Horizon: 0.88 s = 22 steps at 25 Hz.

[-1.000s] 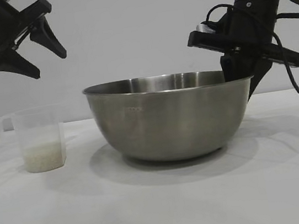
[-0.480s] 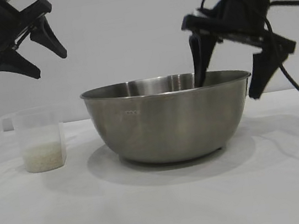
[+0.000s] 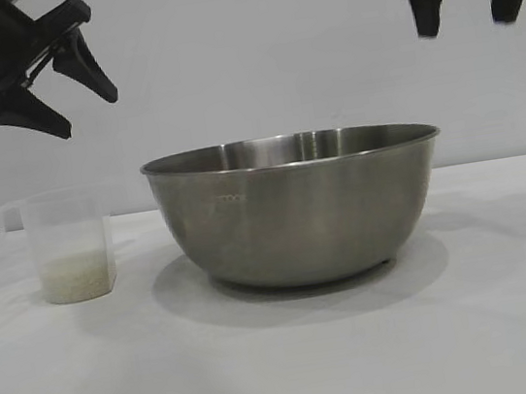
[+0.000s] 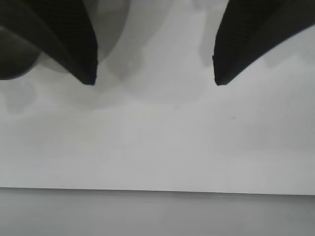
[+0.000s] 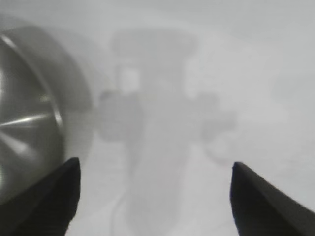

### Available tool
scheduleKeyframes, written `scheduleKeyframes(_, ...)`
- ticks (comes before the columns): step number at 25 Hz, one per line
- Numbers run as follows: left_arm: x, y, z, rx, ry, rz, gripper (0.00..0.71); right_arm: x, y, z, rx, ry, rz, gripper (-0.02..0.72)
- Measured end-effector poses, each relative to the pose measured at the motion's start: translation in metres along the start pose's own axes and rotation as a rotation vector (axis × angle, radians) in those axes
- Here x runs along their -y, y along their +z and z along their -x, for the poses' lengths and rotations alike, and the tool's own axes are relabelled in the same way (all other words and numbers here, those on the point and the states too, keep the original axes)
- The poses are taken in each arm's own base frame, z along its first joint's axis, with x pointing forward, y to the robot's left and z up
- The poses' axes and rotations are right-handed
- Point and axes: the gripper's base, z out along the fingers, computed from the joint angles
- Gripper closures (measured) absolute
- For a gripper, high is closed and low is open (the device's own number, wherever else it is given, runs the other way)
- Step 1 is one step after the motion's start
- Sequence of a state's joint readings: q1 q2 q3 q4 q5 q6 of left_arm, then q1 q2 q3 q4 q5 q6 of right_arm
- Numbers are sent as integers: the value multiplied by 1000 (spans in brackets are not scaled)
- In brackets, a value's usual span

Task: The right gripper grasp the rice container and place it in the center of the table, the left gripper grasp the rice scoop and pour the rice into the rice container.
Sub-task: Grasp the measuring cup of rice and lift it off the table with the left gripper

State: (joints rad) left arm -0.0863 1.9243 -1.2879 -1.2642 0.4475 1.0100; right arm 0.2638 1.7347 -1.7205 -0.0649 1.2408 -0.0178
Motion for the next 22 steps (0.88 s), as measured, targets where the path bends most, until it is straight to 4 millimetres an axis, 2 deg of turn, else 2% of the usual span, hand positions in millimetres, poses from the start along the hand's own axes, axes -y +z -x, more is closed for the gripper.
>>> scheduleKeyframes(5, 0, 0, 0, 0, 0, 0, 272, 1, -36, -35, 29, 15, -1, 126)
scheduleKeyframes(10, 0, 0, 0, 0, 0, 0, 272, 0, -53, -84, 6, 42, 3, 126)
scheduleKeyframes(17, 2, 0, -1, -12, 0, -18, 272, -3, -75, -171, 41, 60, 7, 126)
scheduleKeyframes(22, 2, 0, -1, -13, 1, -20, 272, -6, -81, -235, 129, 66, 18, 126)
